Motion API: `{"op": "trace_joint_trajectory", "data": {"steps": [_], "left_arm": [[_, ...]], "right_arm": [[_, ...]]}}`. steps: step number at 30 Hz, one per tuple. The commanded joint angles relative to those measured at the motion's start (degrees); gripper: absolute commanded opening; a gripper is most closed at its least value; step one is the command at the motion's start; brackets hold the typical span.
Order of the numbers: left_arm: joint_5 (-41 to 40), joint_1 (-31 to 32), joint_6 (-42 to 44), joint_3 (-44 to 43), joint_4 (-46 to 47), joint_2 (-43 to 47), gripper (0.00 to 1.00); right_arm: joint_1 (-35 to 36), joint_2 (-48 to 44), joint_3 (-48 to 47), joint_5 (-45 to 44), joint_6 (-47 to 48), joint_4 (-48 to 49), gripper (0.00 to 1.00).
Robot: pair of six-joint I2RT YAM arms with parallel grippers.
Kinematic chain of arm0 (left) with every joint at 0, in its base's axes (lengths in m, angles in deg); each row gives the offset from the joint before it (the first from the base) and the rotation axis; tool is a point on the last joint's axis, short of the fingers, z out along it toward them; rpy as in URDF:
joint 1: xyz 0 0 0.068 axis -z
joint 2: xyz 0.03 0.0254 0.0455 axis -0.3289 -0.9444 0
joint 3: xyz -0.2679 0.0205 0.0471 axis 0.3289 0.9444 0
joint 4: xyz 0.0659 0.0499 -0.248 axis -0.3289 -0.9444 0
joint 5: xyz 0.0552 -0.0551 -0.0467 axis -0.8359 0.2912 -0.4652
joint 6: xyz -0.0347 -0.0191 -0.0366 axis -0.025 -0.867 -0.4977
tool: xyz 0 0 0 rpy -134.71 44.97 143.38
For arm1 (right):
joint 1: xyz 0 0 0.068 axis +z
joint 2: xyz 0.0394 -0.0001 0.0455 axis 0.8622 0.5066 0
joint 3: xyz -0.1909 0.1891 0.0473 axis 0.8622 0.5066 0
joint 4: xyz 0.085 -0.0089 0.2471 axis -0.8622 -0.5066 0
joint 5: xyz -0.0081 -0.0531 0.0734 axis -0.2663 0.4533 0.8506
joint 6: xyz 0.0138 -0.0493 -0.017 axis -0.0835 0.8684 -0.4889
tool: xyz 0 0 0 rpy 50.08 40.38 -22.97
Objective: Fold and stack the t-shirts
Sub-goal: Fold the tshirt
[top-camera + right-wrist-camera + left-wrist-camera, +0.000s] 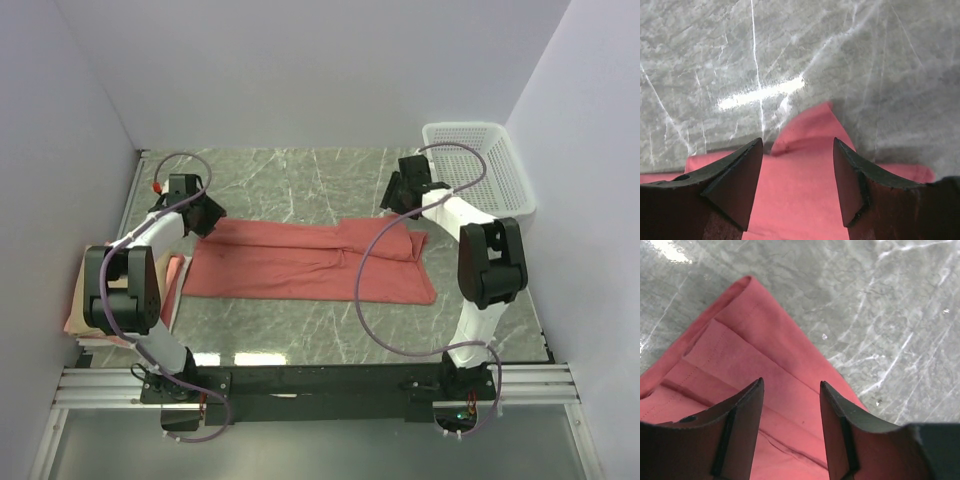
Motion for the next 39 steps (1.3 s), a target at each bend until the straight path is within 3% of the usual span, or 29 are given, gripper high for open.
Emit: {"op": "trace_joint_trajectory", "data": {"steps": [1,5,8,23,32,35,39], "left_arm": [[0.20,0.92,-1.30,-2.07,2.86,-0.92,0.54],[1.52,1.46,-1.39,-2.24,3.47,-1.63,0.53],[1.70,1.72,-1.48,-2.24,3.65,-2.07,0.52],[2.40,1.81,-1.48,-1.71,4.00,-2.16,0.51],[2.31,1.81,-1.39,-1.54,4.00,-2.16,0.51],[2.49,1.81,-1.65,-1.36,4.18,-2.25,0.50],[2.58,1.81,-1.65,-1.45,4.18,-2.51,0.50]], "right_arm": [[-0.30,2.13,-4.84,-0.35,1.65,-3.33,0.64],[-0.39,3.89,-5.19,-2.36,1.47,-3.24,0.61],[-0.57,5.65,-6.78,-2.29,1.30,-4.21,0.52],[1.28,1.43,-1.07,1.67,1.47,-2.89,0.55],[3.21,-2.34,2.53,0.53,0.86,-1.22,0.51],[3.65,-3.40,3.24,0.53,0.94,-0.78,0.45],[3.92,-3.05,3.50,1.14,0.86,-0.52,0.28]]}}
